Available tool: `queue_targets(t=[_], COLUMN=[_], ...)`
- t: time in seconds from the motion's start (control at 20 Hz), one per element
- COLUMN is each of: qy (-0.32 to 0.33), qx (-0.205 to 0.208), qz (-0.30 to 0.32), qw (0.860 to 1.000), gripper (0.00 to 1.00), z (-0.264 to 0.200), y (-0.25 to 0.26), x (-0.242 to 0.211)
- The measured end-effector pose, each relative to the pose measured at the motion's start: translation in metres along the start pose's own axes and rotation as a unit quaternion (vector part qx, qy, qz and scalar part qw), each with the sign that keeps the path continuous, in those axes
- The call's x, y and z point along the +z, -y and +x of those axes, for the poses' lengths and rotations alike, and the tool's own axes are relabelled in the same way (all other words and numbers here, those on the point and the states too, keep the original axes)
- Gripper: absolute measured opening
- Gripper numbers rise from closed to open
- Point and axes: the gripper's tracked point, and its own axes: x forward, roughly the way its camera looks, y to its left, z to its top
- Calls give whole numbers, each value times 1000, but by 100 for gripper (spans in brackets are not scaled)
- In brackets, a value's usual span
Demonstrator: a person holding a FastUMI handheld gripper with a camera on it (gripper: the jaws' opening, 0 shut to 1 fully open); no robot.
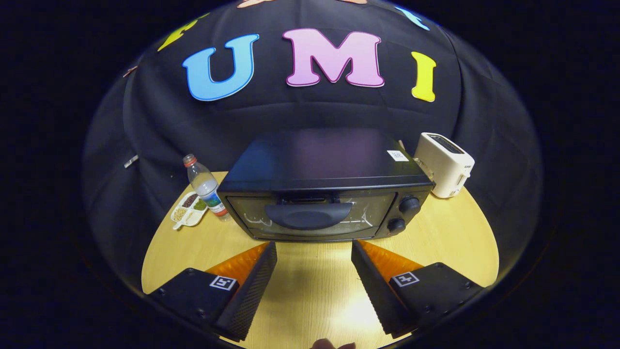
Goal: Open the toaster oven, put the food inside, and close the toaster oven door.
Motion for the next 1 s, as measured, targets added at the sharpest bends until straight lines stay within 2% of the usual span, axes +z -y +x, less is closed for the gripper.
queue_targets(t=[0.2,0.4,0.75,1.0], qy=[56,128,234,301], qx=[-2,-11,-19,-45], qz=[2,-11,-4,-25], qw=[998,992,972,952], gripper=[100,100,99,99], z=[-35,-77,-155,-198], y=[18,47,92,125], x=[37,95,189,231])
